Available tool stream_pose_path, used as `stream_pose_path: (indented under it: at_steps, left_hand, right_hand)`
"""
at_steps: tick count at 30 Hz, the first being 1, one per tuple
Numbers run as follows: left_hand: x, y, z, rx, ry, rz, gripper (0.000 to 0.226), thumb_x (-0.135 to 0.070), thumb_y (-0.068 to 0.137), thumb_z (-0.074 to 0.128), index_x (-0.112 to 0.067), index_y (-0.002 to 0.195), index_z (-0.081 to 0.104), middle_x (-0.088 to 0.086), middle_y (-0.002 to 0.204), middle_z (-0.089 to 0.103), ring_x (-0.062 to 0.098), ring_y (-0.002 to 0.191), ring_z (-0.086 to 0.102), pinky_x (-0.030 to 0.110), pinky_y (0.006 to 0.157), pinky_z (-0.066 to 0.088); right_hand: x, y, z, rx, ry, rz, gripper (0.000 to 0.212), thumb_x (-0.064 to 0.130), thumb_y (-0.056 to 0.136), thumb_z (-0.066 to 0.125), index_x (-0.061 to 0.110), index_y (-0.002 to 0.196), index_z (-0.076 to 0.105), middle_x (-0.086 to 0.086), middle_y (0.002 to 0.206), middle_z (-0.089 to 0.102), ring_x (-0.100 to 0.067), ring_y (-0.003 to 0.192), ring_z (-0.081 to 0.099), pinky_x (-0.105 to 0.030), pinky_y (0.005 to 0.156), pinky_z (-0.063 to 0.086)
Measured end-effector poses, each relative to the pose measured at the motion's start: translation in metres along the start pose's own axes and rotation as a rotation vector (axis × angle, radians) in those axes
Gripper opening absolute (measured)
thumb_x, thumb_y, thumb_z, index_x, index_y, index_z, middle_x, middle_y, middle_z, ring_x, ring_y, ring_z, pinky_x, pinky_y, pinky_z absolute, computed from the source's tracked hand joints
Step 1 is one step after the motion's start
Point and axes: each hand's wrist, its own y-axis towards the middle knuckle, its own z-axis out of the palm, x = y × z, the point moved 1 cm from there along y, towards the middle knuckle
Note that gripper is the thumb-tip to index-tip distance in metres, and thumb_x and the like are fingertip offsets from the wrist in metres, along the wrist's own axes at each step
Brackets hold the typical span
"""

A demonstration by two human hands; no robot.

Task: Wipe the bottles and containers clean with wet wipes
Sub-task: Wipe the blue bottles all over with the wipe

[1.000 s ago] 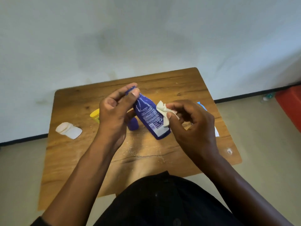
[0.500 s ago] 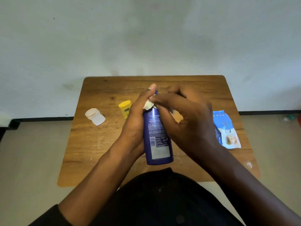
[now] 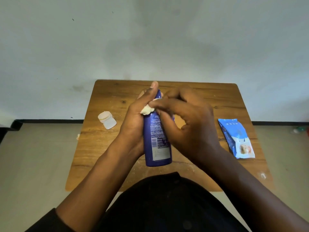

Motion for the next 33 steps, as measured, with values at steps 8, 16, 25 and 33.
stream_pose_path:
  at_steps: [8, 16, 25, 33]
  left_hand:
    - [-0.007, -0.004, -0.013, 0.094, -0.050, 0.010, 0.045, -0.055, 0.089, 0.069, -0.011, 0.101, 0.068, 0.003, 0.086, 0.062, 0.017, 0.076, 0.061, 0.030, 0.075, 0.054]
    - [0.001, -0.007, -0.019, 0.109, -0.016, -0.008, 0.052, -0.060, 0.085, 0.067, -0.013, 0.108, 0.067, 0.002, 0.090, 0.066, 0.016, 0.076, 0.064, 0.031, 0.076, 0.056]
    - [-0.002, -0.007, -0.022, 0.077, -0.026, 0.060, 0.055, -0.059, 0.086, 0.063, -0.016, 0.120, 0.070, 0.006, 0.093, 0.070, 0.020, 0.082, 0.068, 0.035, 0.077, 0.059]
    - [-0.016, -0.002, -0.031, 0.010, -0.021, 0.100, 0.052, -0.064, 0.093, 0.055, -0.021, 0.116, 0.073, -0.002, 0.081, 0.061, 0.009, 0.066, 0.058, 0.026, 0.064, 0.053]
  right_hand:
    - [0.017, -0.007, 0.004, 0.027, 0.007, 0.017, 0.016, 0.017, 0.094, 0.072, 0.014, 0.109, 0.078, -0.004, 0.108, 0.070, -0.011, 0.102, 0.063, -0.018, 0.085, 0.048]
    - [0.016, -0.020, 0.002, 0.030, 0.009, 0.030, 0.017, 0.013, 0.090, 0.074, 0.015, 0.107, 0.079, -0.002, 0.104, 0.071, -0.008, 0.099, 0.063, -0.012, 0.084, 0.044]
    - [0.019, -0.007, 0.012, -0.074, 0.053, 0.061, 0.020, 0.000, 0.090, 0.075, 0.010, 0.107, 0.080, -0.004, 0.107, 0.072, -0.009, 0.103, 0.065, -0.015, 0.085, 0.048]
    - [0.021, -0.039, 0.006, 0.085, 0.049, 0.001, 0.018, 0.016, 0.094, 0.069, 0.013, 0.109, 0.079, -0.001, 0.107, 0.069, -0.010, 0.102, 0.063, -0.023, 0.081, 0.052]
